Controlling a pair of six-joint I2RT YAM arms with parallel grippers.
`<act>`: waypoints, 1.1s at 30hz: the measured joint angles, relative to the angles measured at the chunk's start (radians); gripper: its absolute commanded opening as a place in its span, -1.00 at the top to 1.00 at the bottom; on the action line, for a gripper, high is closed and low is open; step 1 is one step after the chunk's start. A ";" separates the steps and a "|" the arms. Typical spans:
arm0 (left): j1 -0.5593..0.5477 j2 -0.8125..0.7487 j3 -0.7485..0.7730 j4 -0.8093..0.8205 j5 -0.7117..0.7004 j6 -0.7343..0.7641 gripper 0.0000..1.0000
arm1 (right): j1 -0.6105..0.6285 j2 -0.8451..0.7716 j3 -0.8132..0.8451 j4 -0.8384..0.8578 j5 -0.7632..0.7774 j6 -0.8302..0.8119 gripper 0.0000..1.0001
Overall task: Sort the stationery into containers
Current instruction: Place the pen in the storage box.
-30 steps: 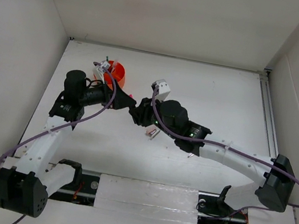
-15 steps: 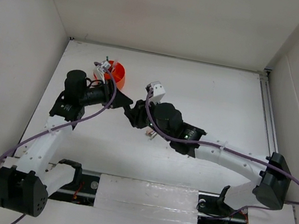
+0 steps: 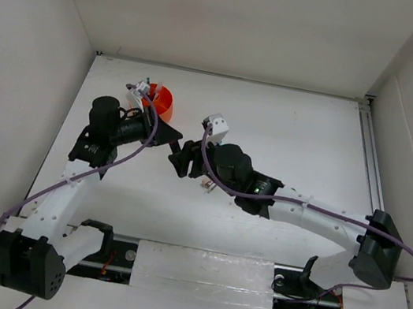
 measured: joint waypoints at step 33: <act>0.323 0.402 0.417 0.103 -0.816 0.269 1.00 | -0.008 -0.553 -0.376 -0.147 0.078 -0.008 -1.00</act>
